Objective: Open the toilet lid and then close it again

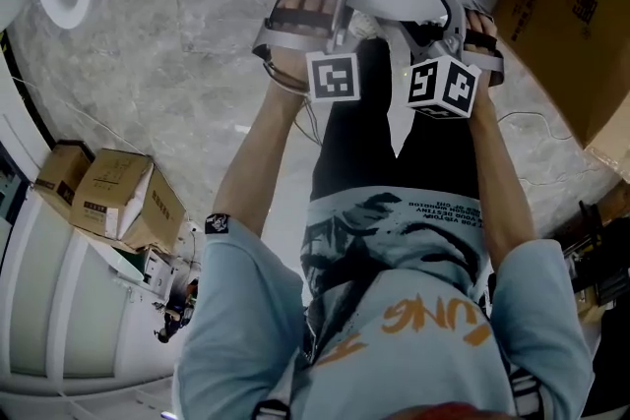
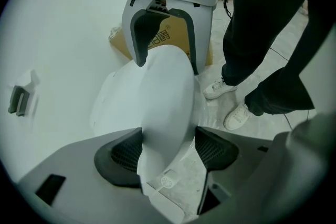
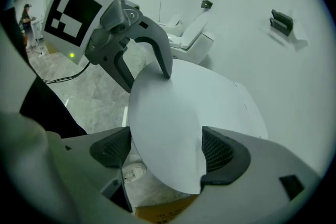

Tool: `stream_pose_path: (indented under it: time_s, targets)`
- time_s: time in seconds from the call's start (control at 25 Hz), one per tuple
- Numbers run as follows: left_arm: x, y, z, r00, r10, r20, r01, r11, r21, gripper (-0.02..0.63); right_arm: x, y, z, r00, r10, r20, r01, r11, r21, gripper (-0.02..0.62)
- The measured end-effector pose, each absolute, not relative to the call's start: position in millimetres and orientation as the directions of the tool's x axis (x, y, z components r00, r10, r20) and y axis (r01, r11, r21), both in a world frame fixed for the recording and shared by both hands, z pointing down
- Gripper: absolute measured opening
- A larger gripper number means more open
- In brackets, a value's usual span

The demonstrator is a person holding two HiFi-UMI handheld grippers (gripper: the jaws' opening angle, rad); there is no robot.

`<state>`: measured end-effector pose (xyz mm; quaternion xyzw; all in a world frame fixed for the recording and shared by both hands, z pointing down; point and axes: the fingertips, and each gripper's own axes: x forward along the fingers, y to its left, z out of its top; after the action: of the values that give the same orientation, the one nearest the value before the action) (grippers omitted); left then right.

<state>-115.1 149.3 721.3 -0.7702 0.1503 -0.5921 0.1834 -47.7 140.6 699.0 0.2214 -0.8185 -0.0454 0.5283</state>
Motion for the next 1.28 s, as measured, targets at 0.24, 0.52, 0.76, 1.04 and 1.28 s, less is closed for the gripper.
stream_pose_path:
  time_s: [0.24, 0.52, 0.76, 1.04, 1.28]
  targets:
    - [-108, 148, 703, 0.267, -0.435, 0.86, 0.016, -0.89, -0.456, 0.322, -43, 140, 681, -0.38, -0.428, 0.82, -0.315, 0.893, 0.321, 0.431]
    - [-106, 152, 681, 0.275, -0.42, 0.865, 0.043, -0.893, -0.447, 0.31, -48, 150, 686, -0.34, -0.474, 0.812, -0.19, 0.881, 0.434, 0.391]
    - [-104, 146, 648, 0.298, -0.443, 0.845, 0.039, -0.879, -0.475, 0.29, -48, 145, 654, -0.347, -0.49, 0.8, -0.215, 0.871, 0.441, 0.365]
    - [-101, 136, 593, 0.327, -0.469, 0.821, -0.002, -0.869, -0.495, 0.272, -45, 141, 602, -0.345, -0.498, 0.796, -0.182, 0.867, 0.463, 0.316]
    - [-101, 121, 547, 0.336, -0.514, 0.789, 0.017, -0.835, -0.55, 0.264, -41, 130, 553, -0.33, -0.548, 0.768, -0.232, 0.836, 0.497, 0.278]
